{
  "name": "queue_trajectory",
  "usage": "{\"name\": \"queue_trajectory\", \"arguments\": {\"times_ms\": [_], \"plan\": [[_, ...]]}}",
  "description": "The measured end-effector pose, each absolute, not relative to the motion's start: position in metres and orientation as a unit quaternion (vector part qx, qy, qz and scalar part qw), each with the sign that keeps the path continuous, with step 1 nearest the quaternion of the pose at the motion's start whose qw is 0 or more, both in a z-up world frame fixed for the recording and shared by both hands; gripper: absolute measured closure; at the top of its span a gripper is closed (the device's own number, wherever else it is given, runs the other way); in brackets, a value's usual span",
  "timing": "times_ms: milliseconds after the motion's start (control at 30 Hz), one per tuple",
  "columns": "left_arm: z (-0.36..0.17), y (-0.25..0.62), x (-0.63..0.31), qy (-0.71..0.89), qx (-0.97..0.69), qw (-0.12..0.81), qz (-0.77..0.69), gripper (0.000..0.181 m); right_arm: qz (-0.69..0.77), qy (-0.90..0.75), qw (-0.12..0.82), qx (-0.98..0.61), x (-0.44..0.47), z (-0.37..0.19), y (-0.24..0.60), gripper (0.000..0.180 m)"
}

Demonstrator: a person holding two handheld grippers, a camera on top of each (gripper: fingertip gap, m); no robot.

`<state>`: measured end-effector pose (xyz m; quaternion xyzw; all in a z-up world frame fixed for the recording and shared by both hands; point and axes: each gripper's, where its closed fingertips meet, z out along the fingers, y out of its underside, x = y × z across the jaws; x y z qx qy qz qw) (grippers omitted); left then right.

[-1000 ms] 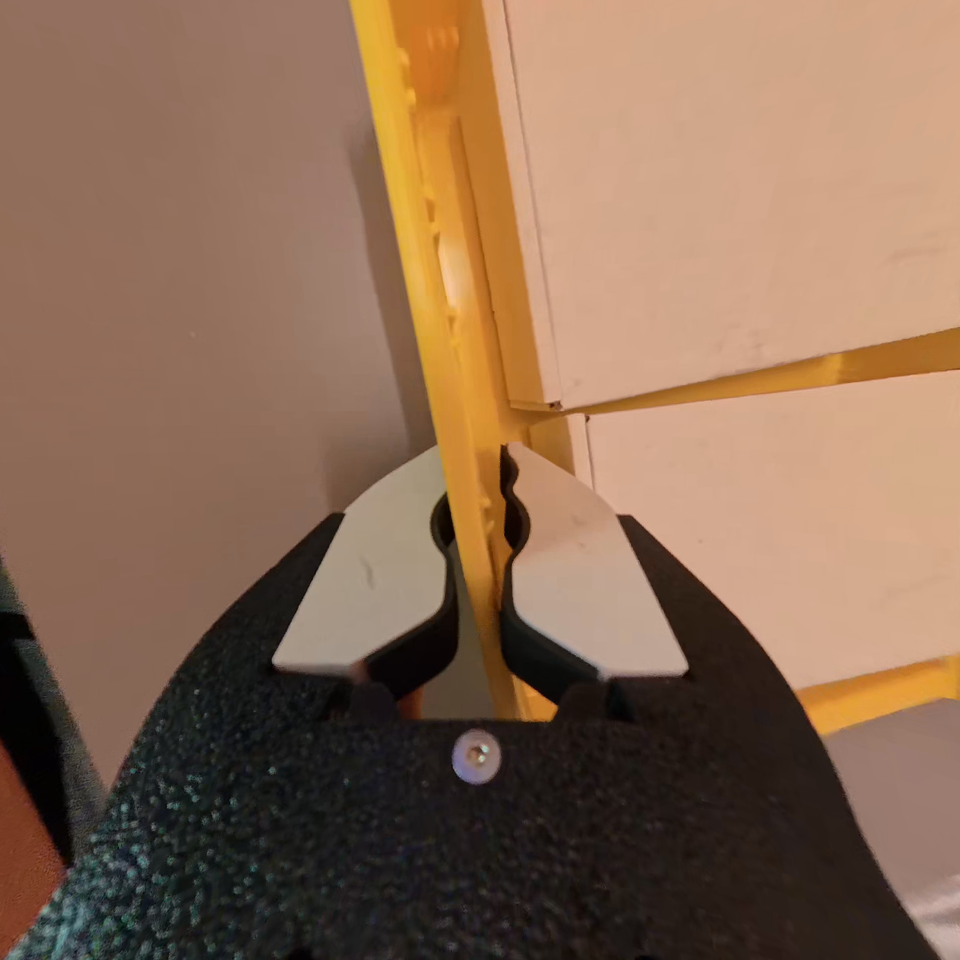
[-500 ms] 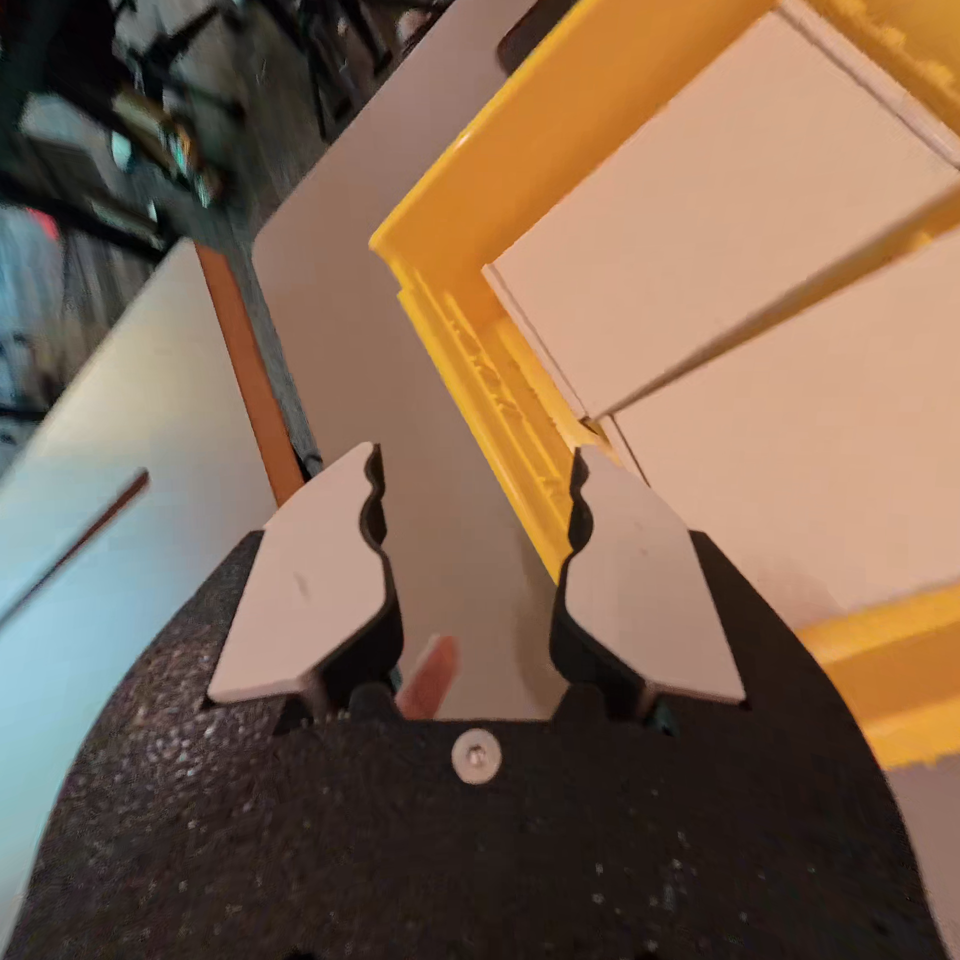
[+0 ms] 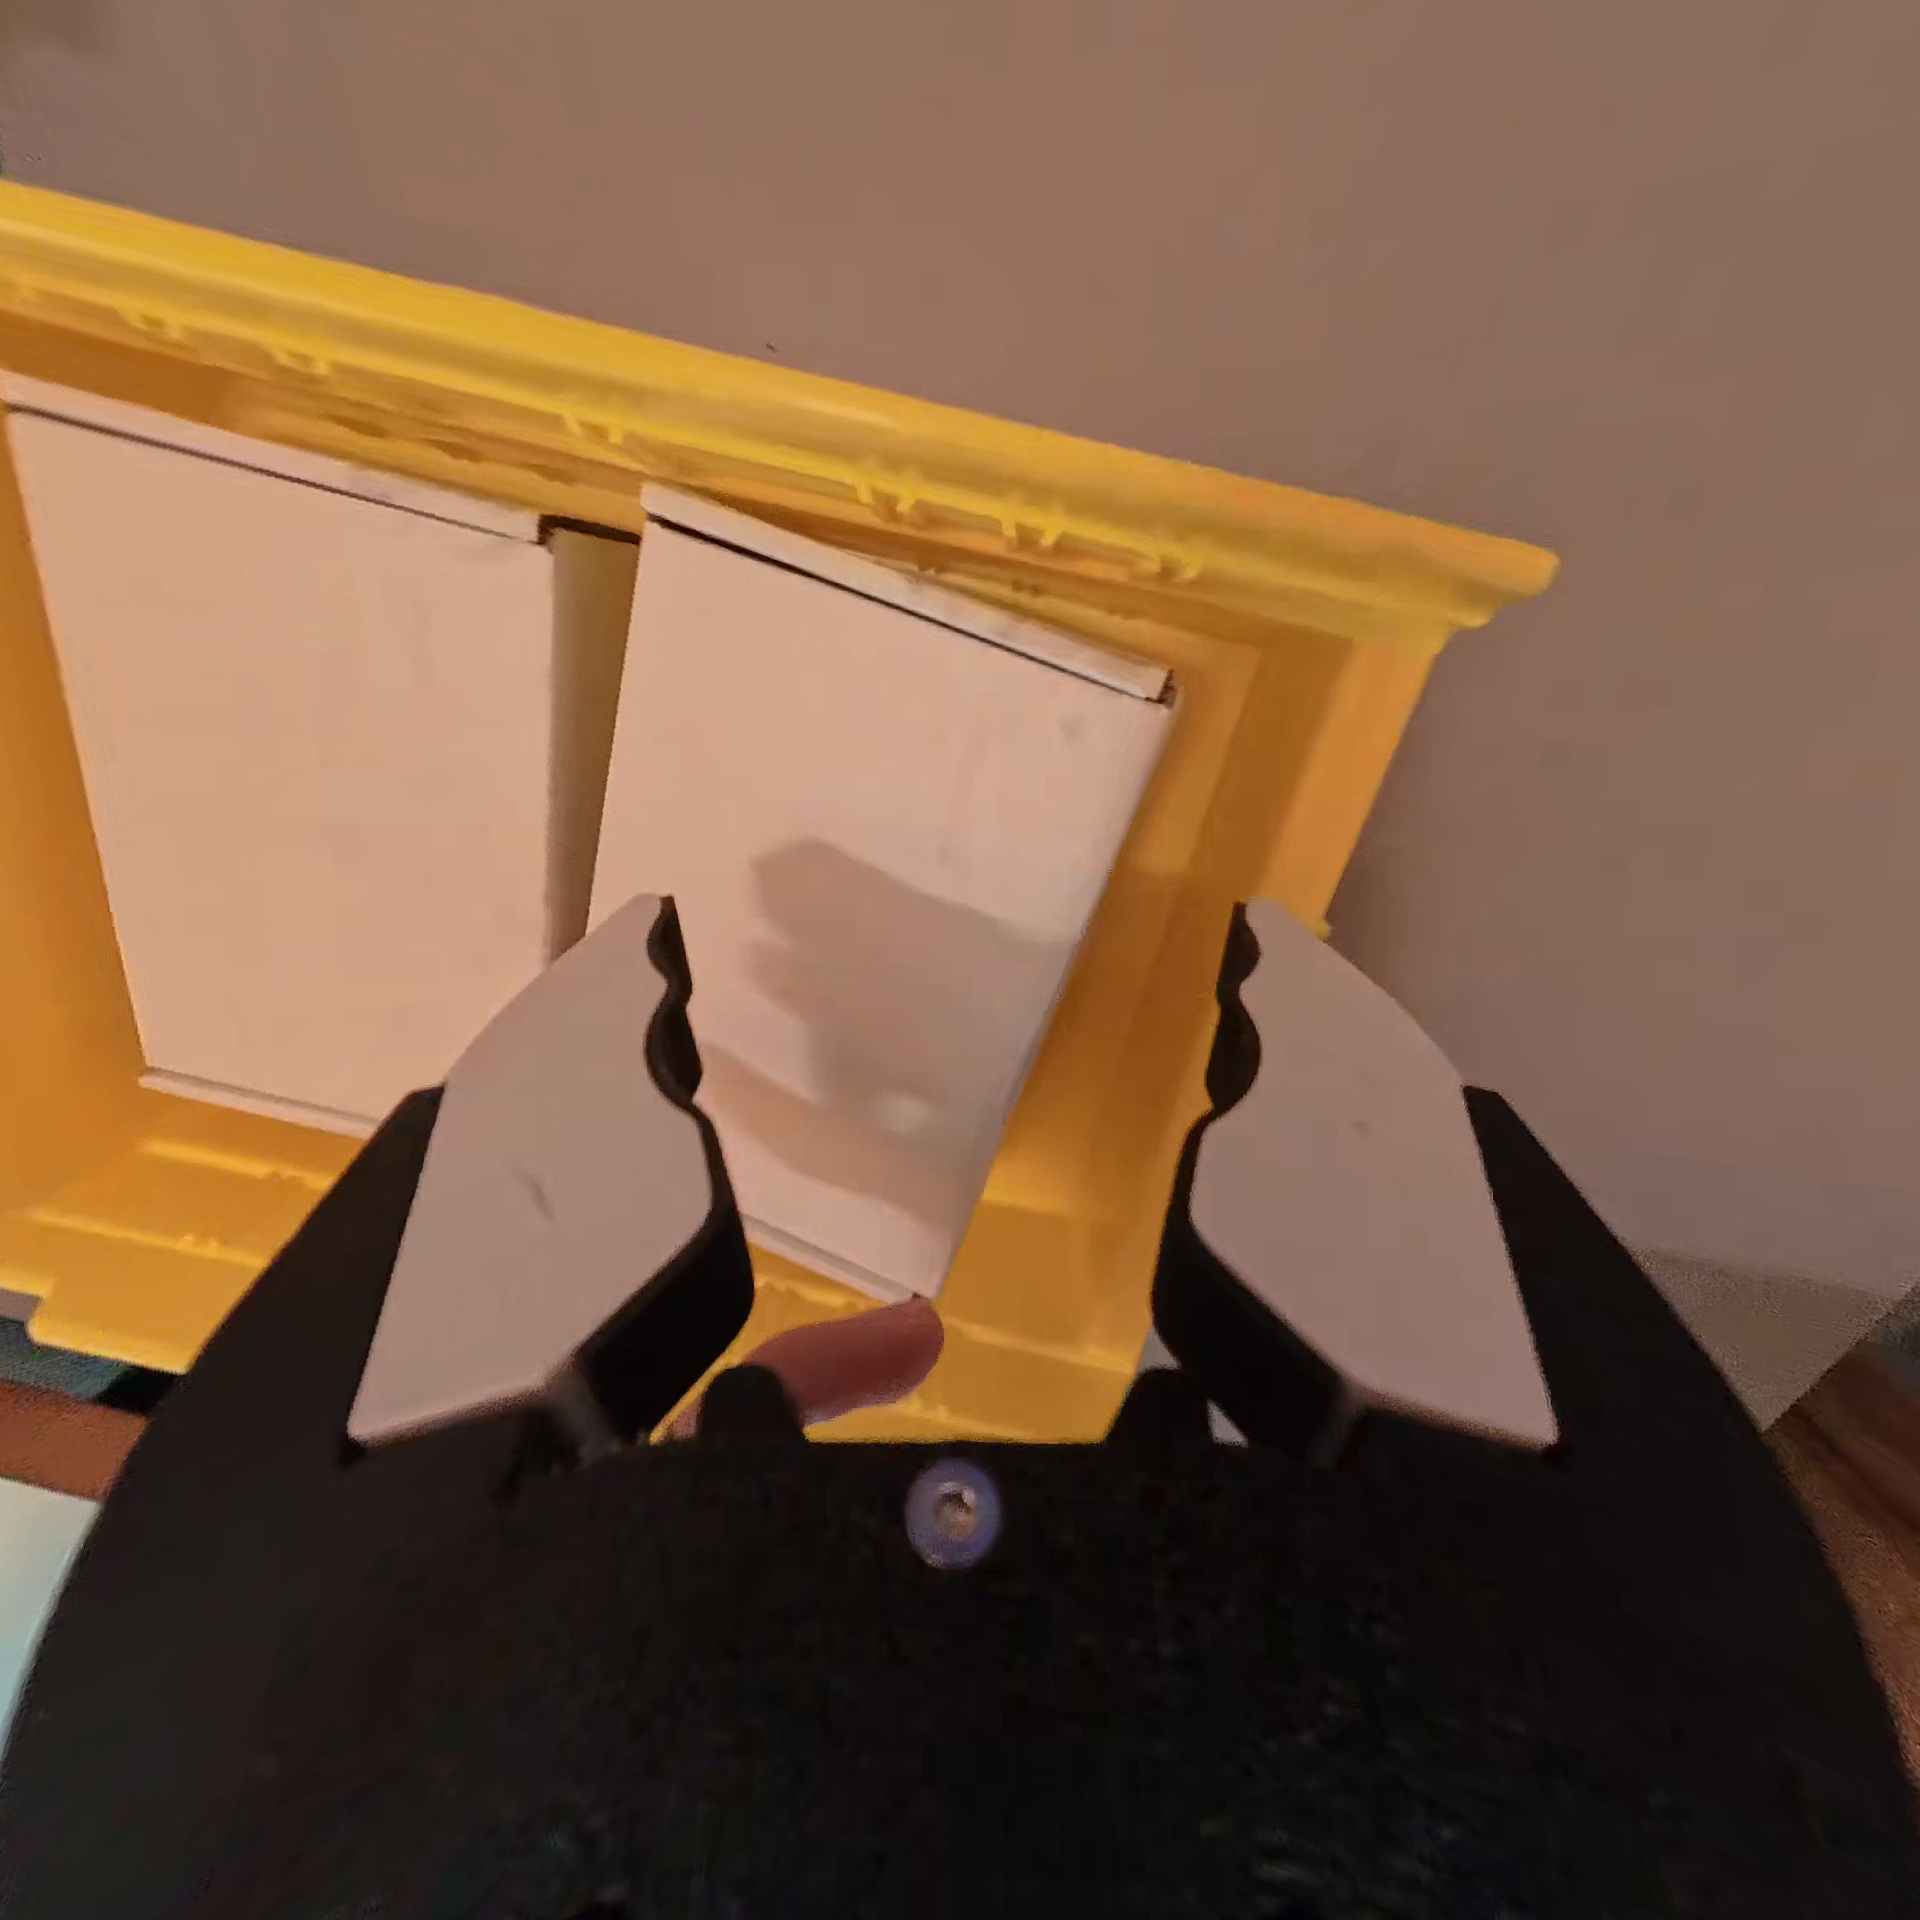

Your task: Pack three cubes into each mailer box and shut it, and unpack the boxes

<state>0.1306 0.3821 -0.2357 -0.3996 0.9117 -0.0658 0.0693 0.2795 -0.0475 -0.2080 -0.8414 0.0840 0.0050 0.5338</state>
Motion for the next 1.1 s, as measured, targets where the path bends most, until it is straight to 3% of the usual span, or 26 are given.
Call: {"name": "queue_trajectory", "arguments": {"times_ms": [200,433,600,767,900,1100], "plan": [[-0.256,0.39,0.147,0.929,-0.365,0.068,-0.004,0.082,0.012,0.092,0.526,-0.845,0.281,-0.208,-0.056,0.079],[-0.265,0.393,0.147,0.929,-0.369,0.002,-0.02,0.081,0.029,0.097,0.527,-0.844,0.284,-0.212,-0.069,0.083],[-0.271,0.414,0.148,0.926,-0.373,0.014,0.046,0.05,0.017,0.078,0.508,-0.858,0.283,-0.22,-0.073,0.082],[-0.274,0.414,0.146,0.925,-0.376,0.01,0.054,0.056,0.02,0.068,0.491,-0.868,0.28,-0.23,-0.071,0.082],[-0.269,0.405,0.145,0.922,-0.386,-0.002,0.013,0.074,0.015,0.059,0.48,-0.875,0.279,-0.235,-0.071,0.082],[-0.272,0.41,0.148,0.916,-0.4,0.005,0.014,0.066,0.02,0.051,0.476,-0.878,0.275,-0.237,-0.07,0.082]]}}
